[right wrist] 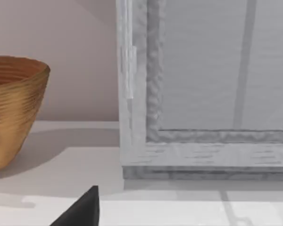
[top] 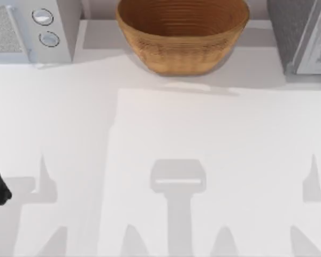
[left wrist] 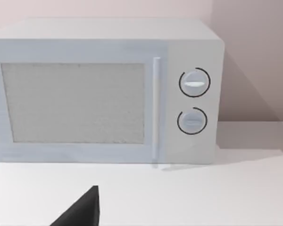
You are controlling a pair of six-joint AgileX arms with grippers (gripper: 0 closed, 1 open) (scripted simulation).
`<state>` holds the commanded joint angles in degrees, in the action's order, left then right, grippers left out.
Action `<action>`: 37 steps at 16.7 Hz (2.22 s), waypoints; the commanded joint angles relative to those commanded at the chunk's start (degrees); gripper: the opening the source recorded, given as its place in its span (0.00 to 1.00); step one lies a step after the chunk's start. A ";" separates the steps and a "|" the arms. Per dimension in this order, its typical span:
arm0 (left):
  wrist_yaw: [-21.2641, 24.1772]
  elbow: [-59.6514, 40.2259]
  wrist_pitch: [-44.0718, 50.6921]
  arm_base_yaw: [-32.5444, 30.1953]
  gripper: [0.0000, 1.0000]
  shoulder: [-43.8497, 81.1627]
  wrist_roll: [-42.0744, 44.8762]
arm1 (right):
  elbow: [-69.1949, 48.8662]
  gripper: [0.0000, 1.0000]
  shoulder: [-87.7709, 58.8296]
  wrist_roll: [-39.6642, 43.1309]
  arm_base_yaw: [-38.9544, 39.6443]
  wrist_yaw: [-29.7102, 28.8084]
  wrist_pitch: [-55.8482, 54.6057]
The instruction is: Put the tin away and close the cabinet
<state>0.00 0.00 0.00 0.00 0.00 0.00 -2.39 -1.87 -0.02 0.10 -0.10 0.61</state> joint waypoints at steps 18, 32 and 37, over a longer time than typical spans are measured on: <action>0.00 0.00 0.00 0.00 1.00 0.00 0.00 | -4.26 1.00 -26.04 -0.40 -18.33 18.19 -22.11; 0.00 0.00 0.00 0.00 1.00 0.00 0.00 | -17.75 1.00 -83.13 -1.22 -56.22 55.49 -66.39; 0.00 0.00 0.00 0.00 1.00 0.00 0.00 | -18.67 1.00 -87.03 -1.27 -58.82 58.05 -69.40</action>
<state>0.00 0.00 0.00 0.00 0.00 0.00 -21.06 -88.90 -1.29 -58.73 57.95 -68.79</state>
